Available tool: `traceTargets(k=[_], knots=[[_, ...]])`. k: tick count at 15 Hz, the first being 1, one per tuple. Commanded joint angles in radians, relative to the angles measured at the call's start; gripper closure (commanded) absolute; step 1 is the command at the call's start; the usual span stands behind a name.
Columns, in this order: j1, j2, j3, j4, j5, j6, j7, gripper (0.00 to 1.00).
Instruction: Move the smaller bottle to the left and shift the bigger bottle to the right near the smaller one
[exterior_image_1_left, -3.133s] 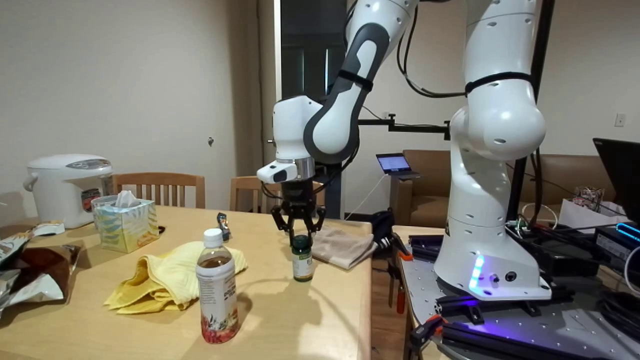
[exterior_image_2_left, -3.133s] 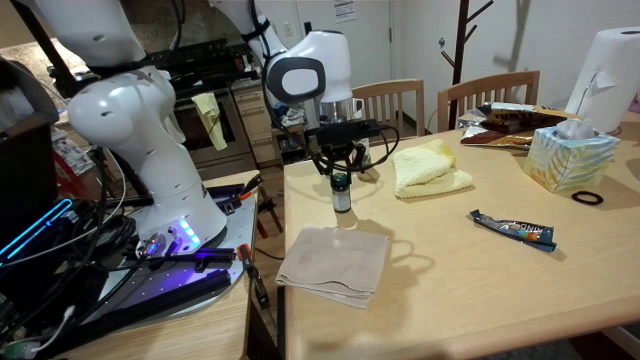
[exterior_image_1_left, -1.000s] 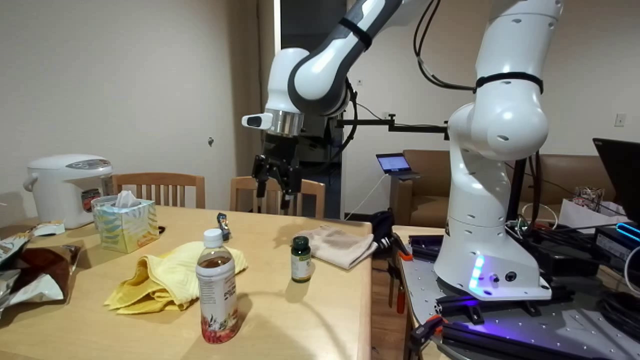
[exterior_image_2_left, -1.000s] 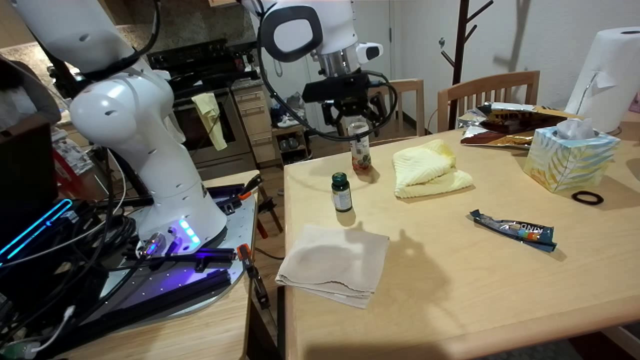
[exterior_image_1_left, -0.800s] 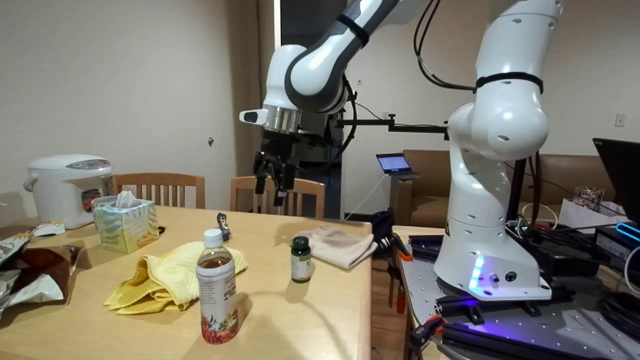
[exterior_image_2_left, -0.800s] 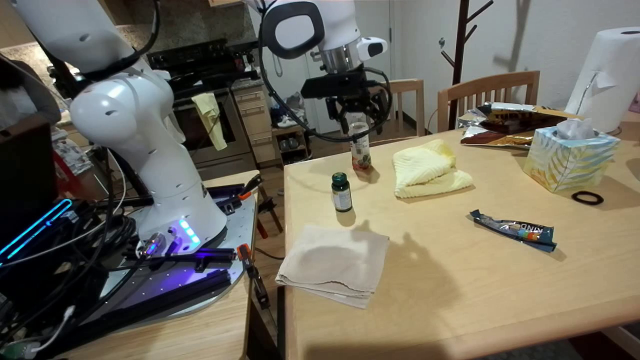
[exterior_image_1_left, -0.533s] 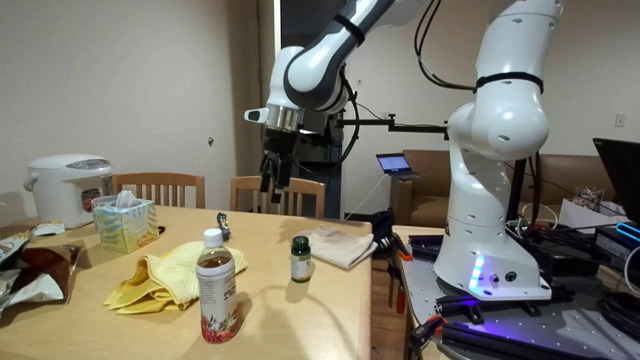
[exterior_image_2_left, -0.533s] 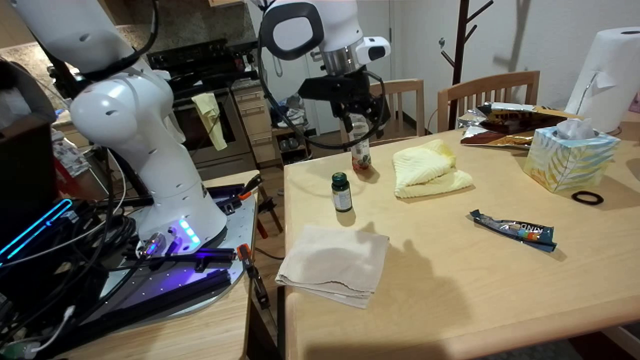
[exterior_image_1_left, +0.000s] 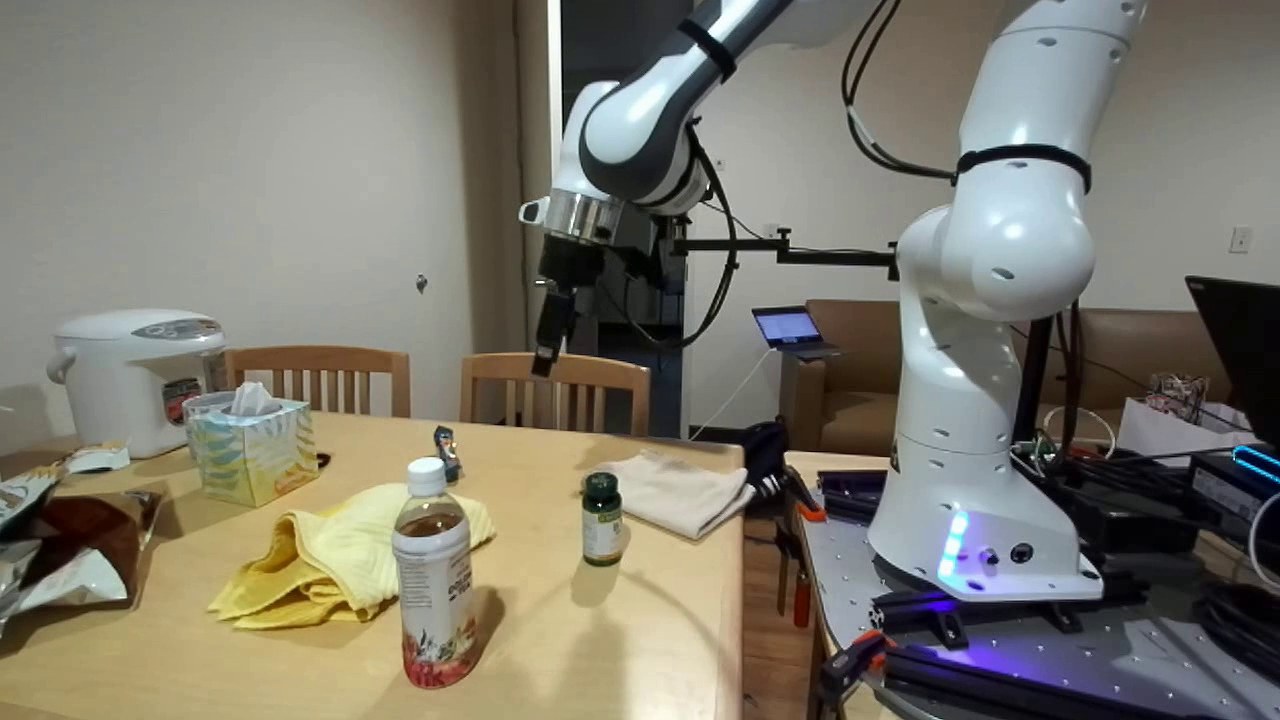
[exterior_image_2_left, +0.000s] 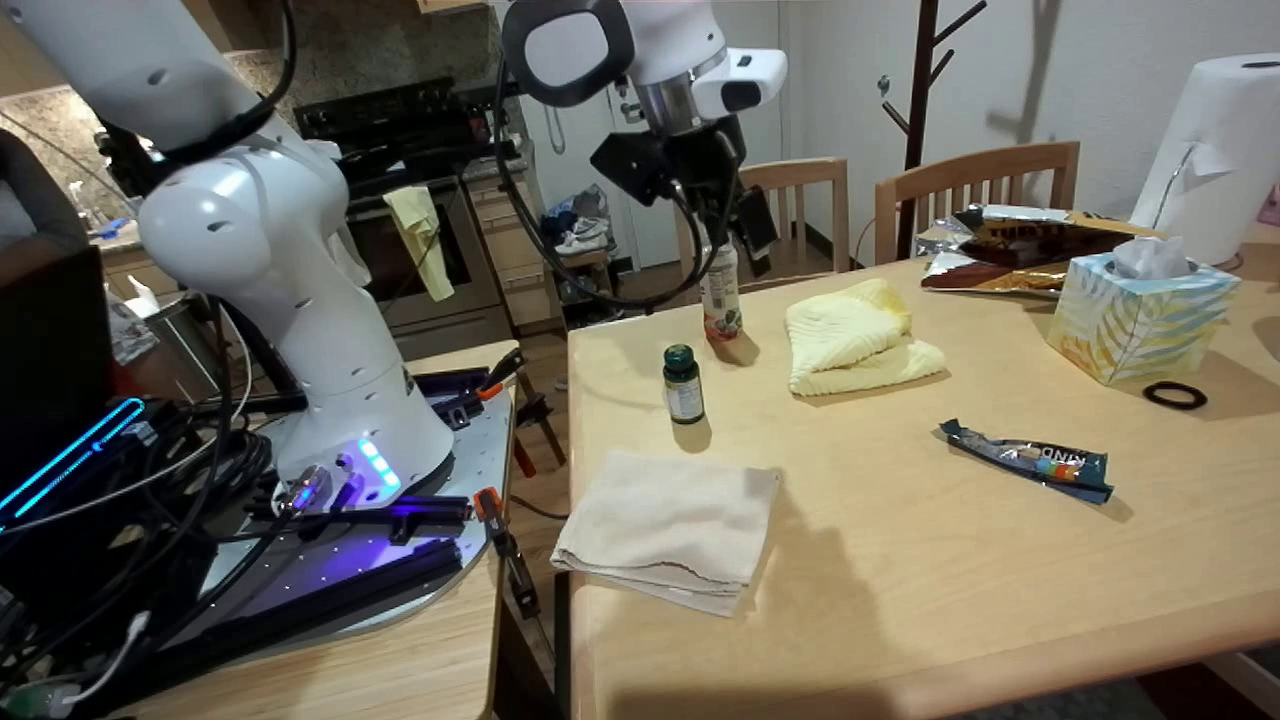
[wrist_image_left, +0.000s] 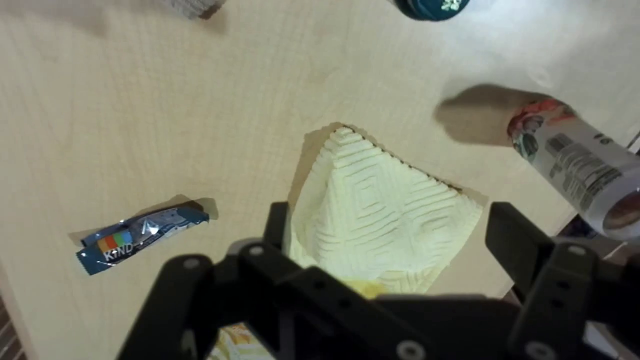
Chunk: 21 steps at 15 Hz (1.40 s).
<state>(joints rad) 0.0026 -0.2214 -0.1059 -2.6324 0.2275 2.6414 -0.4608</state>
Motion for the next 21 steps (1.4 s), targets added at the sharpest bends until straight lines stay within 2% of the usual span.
traceTargets(k=[1,2,6,7,15,18,21], knots=[[-0.011,-0.070,0.040,-0.039,-0.032,0.056,0.244,0.00],[-0.020,-0.075,0.062,-0.043,-0.064,0.075,0.315,0.00],[-0.006,-0.090,0.117,-0.039,-0.168,0.044,0.422,0.00],[0.008,-0.066,0.081,-0.018,-0.133,0.043,0.375,0.00],[0.016,-0.079,0.079,-0.023,-0.144,0.036,0.369,0.00],[0.056,-0.084,0.079,-0.005,-0.145,-0.045,0.293,0.00],[0.102,-0.084,0.077,0.033,-0.136,-0.187,0.201,0.00]])
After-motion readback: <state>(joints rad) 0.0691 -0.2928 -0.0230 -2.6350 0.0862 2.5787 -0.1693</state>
